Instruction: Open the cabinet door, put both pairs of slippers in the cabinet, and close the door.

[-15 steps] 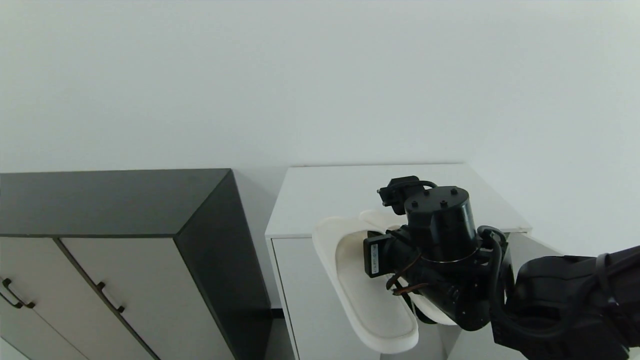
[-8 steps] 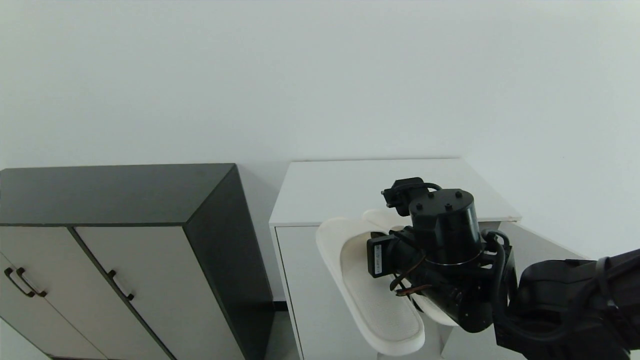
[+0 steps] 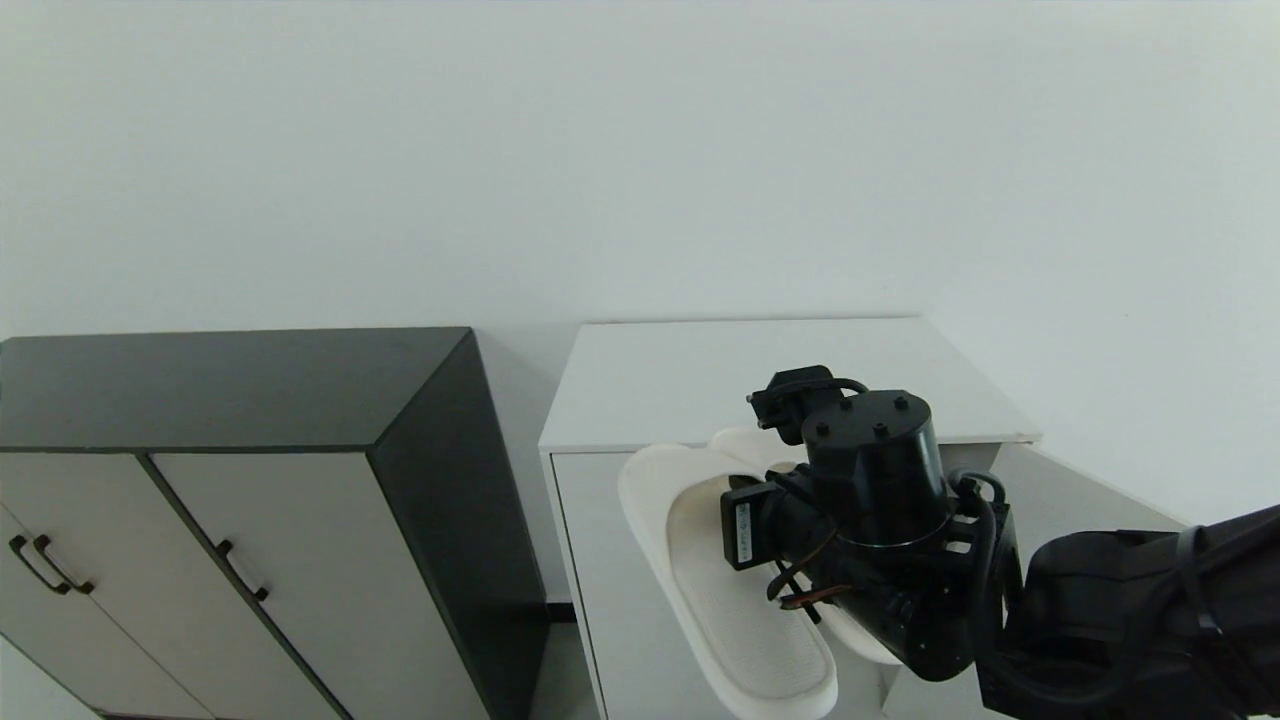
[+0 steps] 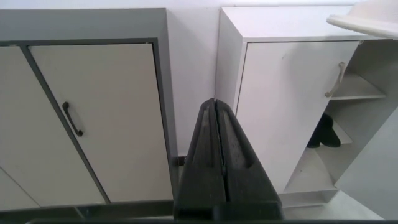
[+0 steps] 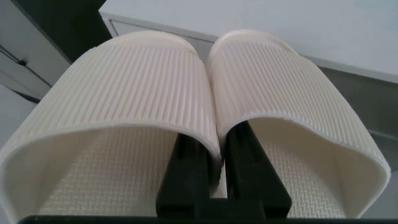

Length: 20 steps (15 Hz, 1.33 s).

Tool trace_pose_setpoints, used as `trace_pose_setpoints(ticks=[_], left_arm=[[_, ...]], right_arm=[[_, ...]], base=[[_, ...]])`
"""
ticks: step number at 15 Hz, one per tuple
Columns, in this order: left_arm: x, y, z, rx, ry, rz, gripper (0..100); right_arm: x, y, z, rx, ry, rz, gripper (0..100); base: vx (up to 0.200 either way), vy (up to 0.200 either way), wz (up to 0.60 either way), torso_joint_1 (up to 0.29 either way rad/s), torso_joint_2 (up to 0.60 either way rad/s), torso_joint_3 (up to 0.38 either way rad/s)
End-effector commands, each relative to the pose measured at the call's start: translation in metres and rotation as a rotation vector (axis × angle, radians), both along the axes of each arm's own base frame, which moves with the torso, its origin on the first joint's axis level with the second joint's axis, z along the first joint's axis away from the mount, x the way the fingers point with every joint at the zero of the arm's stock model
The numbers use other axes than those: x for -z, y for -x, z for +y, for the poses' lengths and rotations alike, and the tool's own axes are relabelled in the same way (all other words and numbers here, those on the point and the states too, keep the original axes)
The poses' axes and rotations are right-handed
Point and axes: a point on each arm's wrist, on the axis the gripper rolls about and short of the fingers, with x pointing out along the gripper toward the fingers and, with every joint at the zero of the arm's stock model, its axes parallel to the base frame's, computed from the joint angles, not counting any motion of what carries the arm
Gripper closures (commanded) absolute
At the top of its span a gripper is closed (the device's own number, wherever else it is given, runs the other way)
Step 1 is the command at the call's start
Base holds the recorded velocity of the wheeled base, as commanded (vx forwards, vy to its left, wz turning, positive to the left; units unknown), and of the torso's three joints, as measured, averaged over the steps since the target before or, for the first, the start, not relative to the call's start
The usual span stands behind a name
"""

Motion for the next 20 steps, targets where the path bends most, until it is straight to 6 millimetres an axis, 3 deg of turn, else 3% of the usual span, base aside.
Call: trace_pose_setpoints(ticks=[1,14,20], left_arm=[[0.0,0.0,0.0,0.0,0.001,0.0,100],[0.0,0.0,0.0,0.0,0.001,0.0,100],[-0.0002,0.0,0.0,0.0,0.004,-0.002,100]], right_arm=[[0.0028,-0.0019,0.0033,-0.001,0.005,0.003,100],[0.0029,0.0063,0.0002,-0.013,0.0,-0.007,100],[0.0029,0.0066,-0.0001,-0.016,-0.004,-0.02,100]], base=[[0.0,-0.2,0.0,0.007,0.0,0.002],[0.0,-0.2,0.0,0.004,0.0,0.004],[0.0,0.0,0.0,0.0,0.0,0.0]])
